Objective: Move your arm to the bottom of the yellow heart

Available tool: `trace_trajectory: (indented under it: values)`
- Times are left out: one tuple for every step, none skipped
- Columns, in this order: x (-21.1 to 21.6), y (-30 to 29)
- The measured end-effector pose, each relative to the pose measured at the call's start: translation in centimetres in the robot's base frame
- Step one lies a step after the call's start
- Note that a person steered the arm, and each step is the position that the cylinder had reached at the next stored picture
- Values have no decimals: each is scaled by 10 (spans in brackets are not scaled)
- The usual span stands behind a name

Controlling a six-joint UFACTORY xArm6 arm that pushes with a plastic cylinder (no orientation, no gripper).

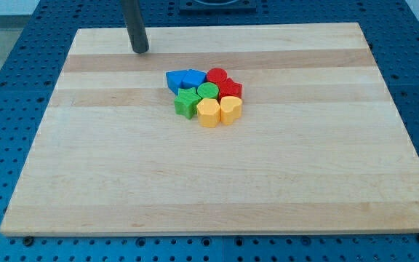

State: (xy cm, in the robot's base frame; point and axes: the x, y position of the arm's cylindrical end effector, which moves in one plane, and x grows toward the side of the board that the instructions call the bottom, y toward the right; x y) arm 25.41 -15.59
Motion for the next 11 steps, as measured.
trace_trajectory:
  values:
    - [-1,36]
    - [-1,105]
    - [7,190]
    - [31,254]
    - [61,290]
    - [87,317]
    - [114,354]
    - [166,377]
    - [215,331]
    - [234,242]
    - [234,143]
